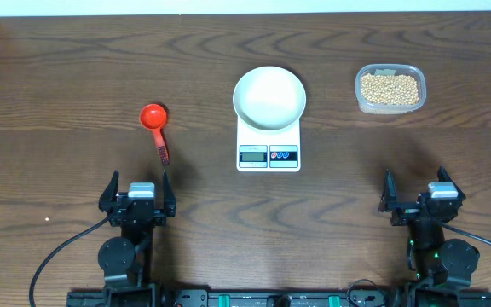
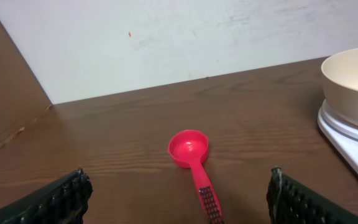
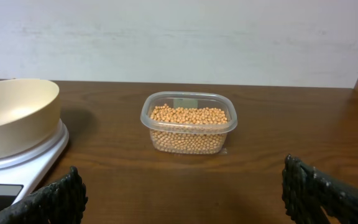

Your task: Scoop item into bowl and weigh 50g on scale

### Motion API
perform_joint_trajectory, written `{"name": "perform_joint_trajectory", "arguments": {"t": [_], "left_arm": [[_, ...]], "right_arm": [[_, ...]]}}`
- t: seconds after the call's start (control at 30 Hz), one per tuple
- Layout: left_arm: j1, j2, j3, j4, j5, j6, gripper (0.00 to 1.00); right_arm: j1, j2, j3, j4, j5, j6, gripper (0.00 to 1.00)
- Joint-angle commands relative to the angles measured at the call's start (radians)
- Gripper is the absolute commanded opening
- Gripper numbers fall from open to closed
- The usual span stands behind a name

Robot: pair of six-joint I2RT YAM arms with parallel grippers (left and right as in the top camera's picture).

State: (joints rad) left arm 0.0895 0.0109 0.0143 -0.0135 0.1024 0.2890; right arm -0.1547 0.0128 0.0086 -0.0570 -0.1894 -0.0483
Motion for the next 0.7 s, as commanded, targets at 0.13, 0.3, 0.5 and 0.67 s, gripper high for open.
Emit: {"name": "perform_joint_trajectory", "arguments": {"t": [0.13, 0.3, 0.5, 0.67], "left_arm": [[-0.003, -0.005, -0.01, 0.031, 0.021, 0.005, 0.92], [-0.003, -0.005, -0.008, 0.061, 0.02, -0.009, 0.92], [-0.003, 0.083, 0.045, 0.064, 0.021, -0.104, 0.93], [-0.003, 0.266, 0.151, 0.068, 0.021, -0.104, 0.93]], "right_arm": [[0.013, -0.002, -0.003, -0.003, -0.001, -0.005, 0.99], [0.013, -0.002, -0.003, -0.003, 0.0, -0.005, 0.99], [0.013, -0.002, -0.003, -0.003, 0.0, -0.005, 0.99], [0.013, -0.002, -0.003, -0.003, 0.0, -0.005, 0.99]]}}
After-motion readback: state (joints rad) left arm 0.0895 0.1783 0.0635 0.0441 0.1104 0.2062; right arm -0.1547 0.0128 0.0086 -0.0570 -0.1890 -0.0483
